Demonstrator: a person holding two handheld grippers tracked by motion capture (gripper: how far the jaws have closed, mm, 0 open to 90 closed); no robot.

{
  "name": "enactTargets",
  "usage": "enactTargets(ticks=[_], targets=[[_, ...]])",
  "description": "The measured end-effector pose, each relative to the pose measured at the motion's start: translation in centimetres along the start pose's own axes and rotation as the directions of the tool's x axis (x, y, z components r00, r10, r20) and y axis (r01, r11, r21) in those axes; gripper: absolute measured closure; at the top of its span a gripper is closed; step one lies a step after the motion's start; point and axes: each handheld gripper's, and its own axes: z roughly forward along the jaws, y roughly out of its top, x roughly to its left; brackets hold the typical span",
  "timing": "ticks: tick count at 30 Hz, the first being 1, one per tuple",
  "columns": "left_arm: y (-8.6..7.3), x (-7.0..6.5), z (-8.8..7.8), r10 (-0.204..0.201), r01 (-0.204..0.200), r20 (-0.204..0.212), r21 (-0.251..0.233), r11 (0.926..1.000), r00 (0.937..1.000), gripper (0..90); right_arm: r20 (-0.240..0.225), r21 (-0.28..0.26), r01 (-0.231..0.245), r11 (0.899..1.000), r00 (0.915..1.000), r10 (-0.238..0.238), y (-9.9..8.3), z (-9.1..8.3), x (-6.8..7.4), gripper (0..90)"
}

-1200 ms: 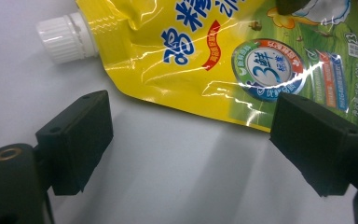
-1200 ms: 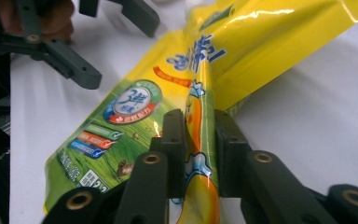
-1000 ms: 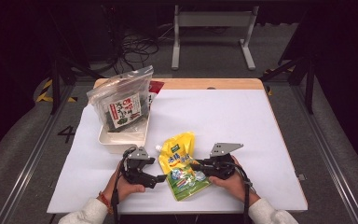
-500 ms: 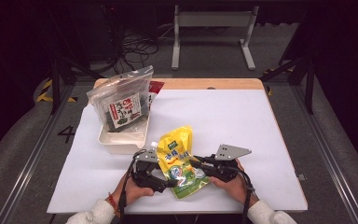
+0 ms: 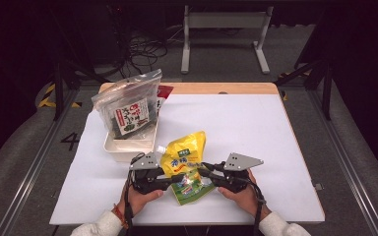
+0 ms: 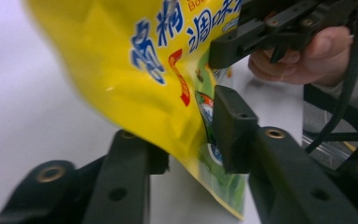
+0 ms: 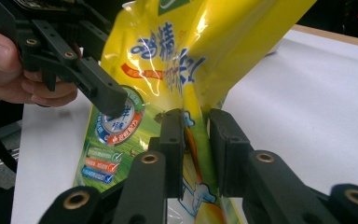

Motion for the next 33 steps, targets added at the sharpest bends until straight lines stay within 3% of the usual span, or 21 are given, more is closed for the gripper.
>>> enactTargets(ticks=[3,7,10,14,19,21,29,33], targets=[[0.4,-0.3,-0.5,0.028,-0.028,0.019,-0.013,0.9995,0.9994,77.8,0.018,-0.001,-0.01,1.0,0.9998,0.01,0.2,-0.2,0.1,67.4],[0.6,-0.5,-1.0,0.071,-0.071,0.012,-0.016,0.9974,0.9974,80.0,0.015,0.004,-0.014,1.0,0.9998,0.014,0.6,-0.6,0.2,60.5],[0.7,-0.5,-1.5,0.098,-0.098,0.003,-0.009,0.9951,0.9952,80.1,0.028,0.024,-0.015,1.0,0.9995,0.015,0.9,-1.0,0.3,47.1],[0.6,-0.4,-2.1,0.092,-0.092,-0.01,-0.018,0.9956,0.9957,80.2,0.054,0.067,-0.014,0.998,0.9985,0.01,0.8,-1.9,0.1,37.9],[0.6,-0.2,-3.0,0.117,-0.117,-0.027,-0.019,0.9929,0.9928,80.3,0.102,0.109,-0.02,0.994,0.9947,0.009,0.2,-3.5,-0.3,33.5],[0.7,-0.3,-3.6,0.144,-0.145,-0.045,-0.014,0.9894,0.9886,80.4,0.121,0.139,-0.021,0.99,0.9926,0.004,-0.2,-4.2,-0.3,32.5],[1.1,0.1,-5.4,0.171,-0.174,-0.073,-0.035,0.9841,0.9825,80.5,0.118,0.227,-0.041,0.973,0.9929,0.015,-2.1,-5.5,0.3,28.6],[1.6,0.1,-6.8,0.2,-0.206,-0.094,-0.052,0.9773,0.9752,80.5,0.12,0.262,-0.053,0.964,0.9925,0.021,-2.9,-5.7,0.4,26.7]])
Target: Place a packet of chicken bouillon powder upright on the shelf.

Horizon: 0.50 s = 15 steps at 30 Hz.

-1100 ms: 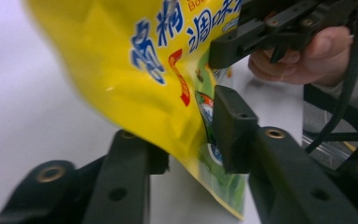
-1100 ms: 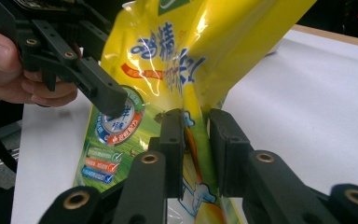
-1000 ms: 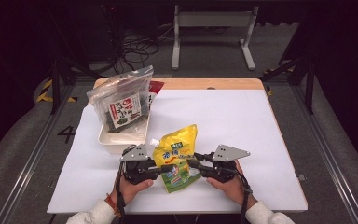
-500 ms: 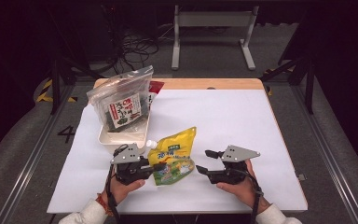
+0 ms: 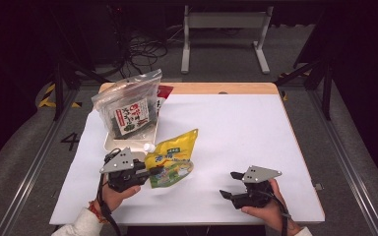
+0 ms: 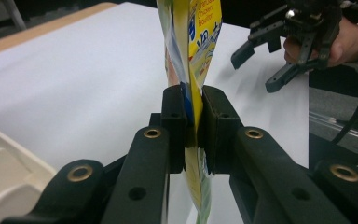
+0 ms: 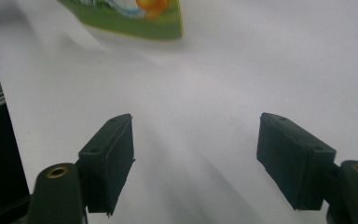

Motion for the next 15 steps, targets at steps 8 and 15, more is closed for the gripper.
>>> enactTargets(ticks=[8,15], targets=[[1.7,1.1,-3.0,0.054,-0.056,-0.036,-0.05,0.9972,0.9979,80.6,0.017,0.024,-0.032,0.999,0.9994,0.031,-1.0,-0.2,-0.5,25.2],[2.3,2.9,-4.9,0.068,-0.073,-0.071,-0.07,0.9949,0.9952,80.5,0.016,0.02,-0.048,0.999,0.9987,0.048,-1.2,-0.1,-0.5,24.5]])
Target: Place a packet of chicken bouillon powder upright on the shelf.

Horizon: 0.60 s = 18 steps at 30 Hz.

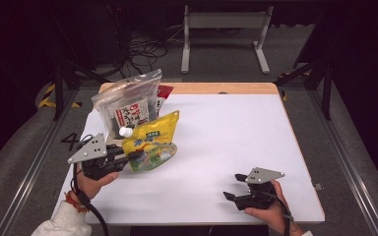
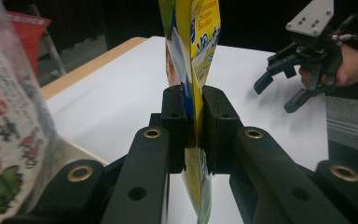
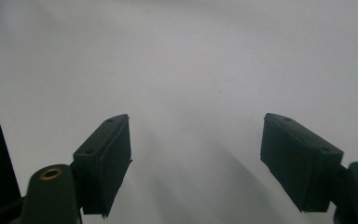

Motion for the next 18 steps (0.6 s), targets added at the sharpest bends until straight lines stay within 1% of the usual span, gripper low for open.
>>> enactTargets(ticks=[1,3,5,7,10,12,15,16,18], targets=[[0.1,0.2,-0.1,-0.004,0.004,-0.001,-0.005,1.0,1.0,80.5,0.0,0.002,-0.001,1.0,1.0,0.001,0.0,0.1,0.0,24.4],[0.3,0.5,-0.4,0.002,-0.002,-0.007,-0.011,0.9999,1.0,80.5,0.0,0.006,-0.003,1.0,1.0,0.003,0.0,0.2,0.0,24.3],[0.8,0.9,-0.7,0.02,-0.021,-0.016,-0.009,0.9997,0.9997,80.5,-0.005,0.003,-0.005,1.0,1.0,0.005,0.0,0.2,0.0,24.2],[1.1,1.3,-1.1,0.02,-0.02,-0.021,-0.014,0.9997,0.9996,80.5,-0.008,0.004,-0.007,1.0,0.9999,0.007,0.0,0.3,0.0,24.1],[1.5,2.0,-1.4,0.035,-0.035,-0.033,-0.005,0.9994,0.9989,80.5,-0.012,0.005,-0.01,1.0,0.9999,0.01,-0.1,0.4,0.0,24.1],[1.6,2.5,-1.6,0.045,-0.045,-0.038,0.005,0.999,0.9982,80.5,-0.016,0.003,-0.009,1.0,0.9998,0.009,-0.1,0.5,0.0,24.0],[1.5,3.4,-1.7,0.042,-0.042,-0.042,0.006,0.9991,0.9982,80.5,-0.018,0.007,-0.008,1.0,0.9998,0.008,-0.1,0.6,0.0,24.0],[1.5,3.4,-1.7,0.042,-0.042,-0.042,0.006,0.9991,0.9982,80.5,-0.018,0.007,-0.008,1.0,0.9998,0.008,-0.1,0.6,0.0,24.0],[1.3,4.0,-1.7,0.04,-0.039,-0.048,0.018,0.9991,0.9981,80.5,-0.02,0.008,-0.008,1.0,0.9998,0.008,-0.1,0.7,0.0,23.8]])
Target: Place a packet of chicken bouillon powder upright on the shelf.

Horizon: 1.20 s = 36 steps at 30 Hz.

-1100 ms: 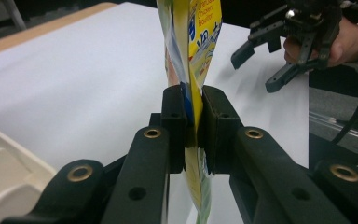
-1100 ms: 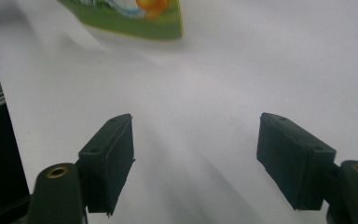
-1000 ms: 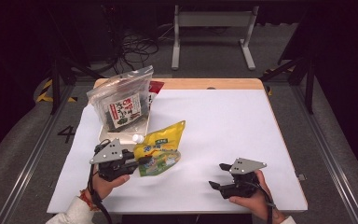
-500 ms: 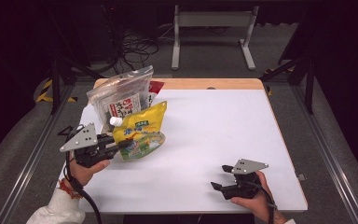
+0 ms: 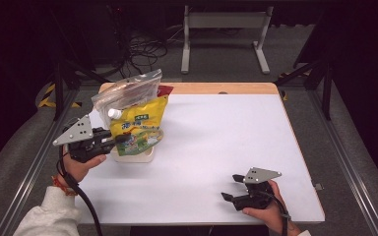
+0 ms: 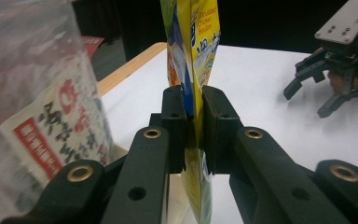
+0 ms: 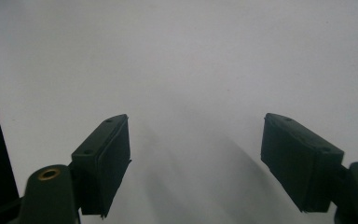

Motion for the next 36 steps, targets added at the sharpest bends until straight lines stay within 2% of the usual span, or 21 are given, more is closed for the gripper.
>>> enactTargets(ticks=[1,4,6,8,12,17,20,22,24,26,28,29,33,36], targets=[[-0.2,0.4,0.0,-0.005,0.005,0.014,-0.002,1.0,0.9999,80.5,0.0,0.0,0.001,1.0,1.0,-0.001,0.0,0.0,0.0,23.8],[-0.4,1.2,-0.2,-0.018,0.018,0.015,-0.024,0.9995,0.9997,80.6,-0.005,0.0,-0.002,1.0,1.0,0.002,0.0,0.2,0.0,23.8],[-0.2,1.5,-0.3,-0.008,0.008,-0.005,-0.027,0.9996,1.0,80.8,-0.005,0.005,-0.003,1.0,1.0,0.004,0.0,0.3,0.0,23.8],[-0.1,1.8,-0.4,-0.017,0.017,0.002,-0.031,0.9994,0.9999,80.9,-0.006,0.006,-0.005,1.0,1.0,0.005,0.0,0.3,0.0,23.8],[-0.4,2.3,-0.2,-0.003,0.002,0.024,0.004,1.0,0.9997,81.0,-0.007,0.006,-0.007,1.0,1.0,0.007,0.0,0.3,0.0,23.8],[-1.4,2.7,-0.1,-0.016,0.015,0.032,0.035,0.9993,0.9994,81.2,-0.007,0.002,-0.011,1.0,0.9999,0.011,0.0,0.3,0.0,23.6],[-2.1,3.2,-0.3,-0.047,0.046,0.04,0.032,0.9984,0.9981,81.3,-0.008,-0.002,-0.012,1.0,0.9999,0.012,0.0,0.3,-0.1,23.3],[-2.4,3.4,-0.3,-0.054,0.052,0.036,0.043,0.9977,0.9979,81.5,-0.007,-0.001,-0.013,1.0,0.9999,0.013,0.0,0.3,-0.1,23.0],[-2.8,3.5,-0.2,-0.049,0.046,0.055,0.059,0.9972,0.9973,81.9,-0.01,-0.001,-0.012,1.0,0.9999,0.012,0.0,0.3,-0.1,22.8],[-3.3,3.6,0.1,-0.061,0.058,0.046,0.073,0.9956,0.997,82.0,-0.007,0.0,-0.011,1.0,0.9999,0.011,0.0,0.4,0.0,22.7],[-3.8,3.6,0.2,-0.074,0.071,0.043,0.069,0.9951,0.9963,82.0,-0.009,-0.002,-0.01,1.0,0.9999,0.01,0.0,0.4,0.0,22.5],[-4.5,3.7,0.2,-0.094,0.092,0.035,0.054,0.9943,0.9949,82.0,-0.007,-0.002,-0.009,1.0,0.9999,0.009,0.1,0.4,0.0,22.5],[-5.5,3.8,0.2,-0.131,0.131,0.008,0.057,0.9898,0.9913,82.0,-0.009,-0.003,-0.008,1.0,0.9999,0.008,0.1,0.4,0.0,22.3],[-5.9,3.8,0.3,-0.133,0.133,-0.006,0.061,0.9892,0.9911,82.1,-0.012,-0.003,-0.005,1.0,0.9999,0.005,0.1,0.4,0.1,22.2]])
